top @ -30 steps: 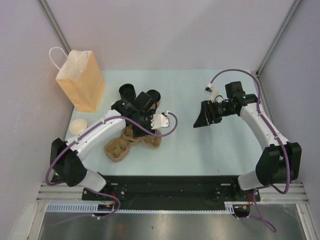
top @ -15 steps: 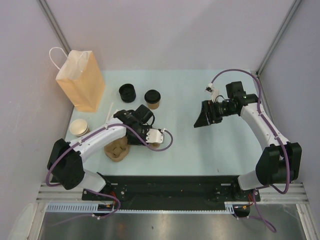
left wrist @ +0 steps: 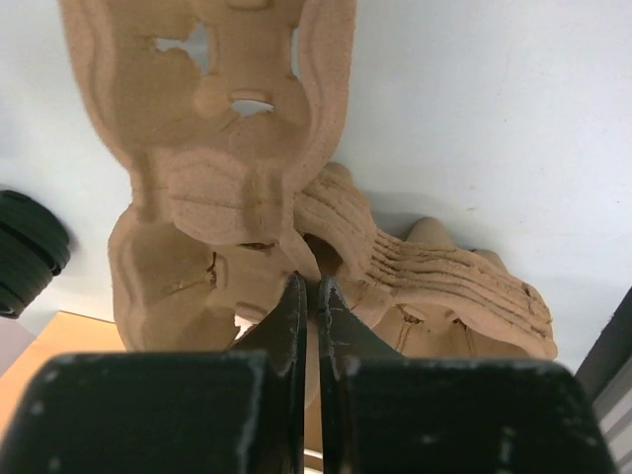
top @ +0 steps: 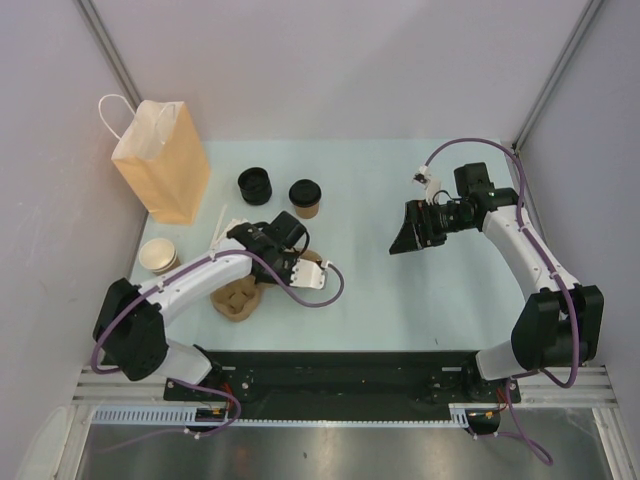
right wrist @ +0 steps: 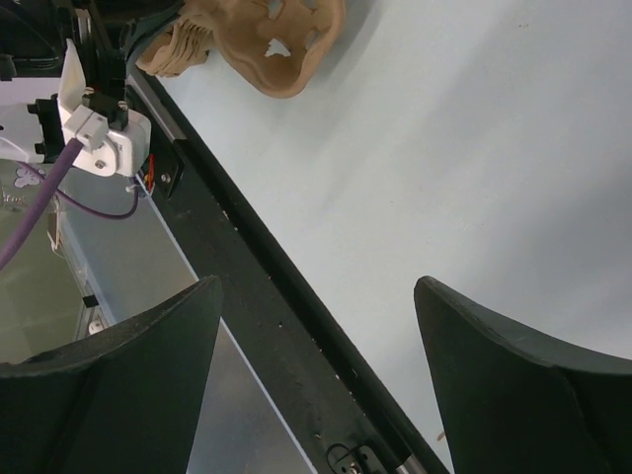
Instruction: Pack the takeout coffee
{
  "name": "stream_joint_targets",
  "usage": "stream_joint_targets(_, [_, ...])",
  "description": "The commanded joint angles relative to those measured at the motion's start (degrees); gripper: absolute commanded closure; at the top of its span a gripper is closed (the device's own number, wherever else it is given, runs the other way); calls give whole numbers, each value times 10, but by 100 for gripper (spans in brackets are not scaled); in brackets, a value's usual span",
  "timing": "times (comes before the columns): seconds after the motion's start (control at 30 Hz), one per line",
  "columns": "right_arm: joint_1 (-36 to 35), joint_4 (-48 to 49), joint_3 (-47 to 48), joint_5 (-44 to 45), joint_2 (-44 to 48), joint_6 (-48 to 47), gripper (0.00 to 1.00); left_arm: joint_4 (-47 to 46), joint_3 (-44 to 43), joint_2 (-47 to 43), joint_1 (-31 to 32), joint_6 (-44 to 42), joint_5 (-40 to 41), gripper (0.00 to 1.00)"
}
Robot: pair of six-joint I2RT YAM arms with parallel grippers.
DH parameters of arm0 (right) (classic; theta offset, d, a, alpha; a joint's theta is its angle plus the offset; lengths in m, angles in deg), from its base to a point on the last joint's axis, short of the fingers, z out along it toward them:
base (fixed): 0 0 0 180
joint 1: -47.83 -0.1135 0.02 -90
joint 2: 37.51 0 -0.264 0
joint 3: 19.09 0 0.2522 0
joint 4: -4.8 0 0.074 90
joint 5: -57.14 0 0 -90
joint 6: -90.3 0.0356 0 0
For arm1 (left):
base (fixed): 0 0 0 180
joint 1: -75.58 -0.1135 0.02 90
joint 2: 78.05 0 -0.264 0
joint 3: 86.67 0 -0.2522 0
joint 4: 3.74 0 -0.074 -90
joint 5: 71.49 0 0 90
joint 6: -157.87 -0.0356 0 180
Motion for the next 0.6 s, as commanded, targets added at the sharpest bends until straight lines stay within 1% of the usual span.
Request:
stream_joint_targets(0.0, [4,3,0,-6,1,-6,16,-2,-31,-25,-4,-19,8,100])
stream_joint_targets(0.23, [4,2,1,-4,0,-6,16,-16,-87,-40,-19,-42,14,100])
stream_joint_targets(0.5, [8,3,0,-2,0,-6,16,-39,-127,-11,-49,-78,9,100])
stream_joint_targets(0.57, [8,3,0,-3,-3,-6,16,-67,-123,-7,-54,-90,10,100])
